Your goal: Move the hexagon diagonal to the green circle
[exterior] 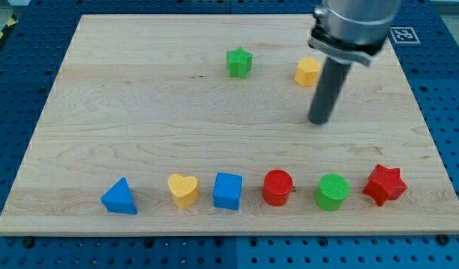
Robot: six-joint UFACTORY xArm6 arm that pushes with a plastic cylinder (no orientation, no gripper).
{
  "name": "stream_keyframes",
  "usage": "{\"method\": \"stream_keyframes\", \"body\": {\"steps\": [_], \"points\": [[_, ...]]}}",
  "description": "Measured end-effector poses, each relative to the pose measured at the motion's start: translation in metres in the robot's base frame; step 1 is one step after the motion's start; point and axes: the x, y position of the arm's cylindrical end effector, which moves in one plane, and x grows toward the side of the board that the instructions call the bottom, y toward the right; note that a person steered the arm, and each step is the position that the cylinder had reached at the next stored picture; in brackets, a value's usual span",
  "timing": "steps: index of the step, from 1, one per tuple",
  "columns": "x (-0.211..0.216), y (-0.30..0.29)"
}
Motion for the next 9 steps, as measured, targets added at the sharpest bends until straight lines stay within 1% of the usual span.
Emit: {"method": "stream_keyframes", "body": {"steps": [1,2,3,4,5,6,7,8,9], "points": [[-0.042,-0.044],[-0.087,-0.064],[-0.118,-0.051],[-0.135,-0.028],[-0.132,-0.011],[-0.131,-0.022],[-0.122,-0.019],[-0.099,-0.008],[-0.091,0.020]]}}
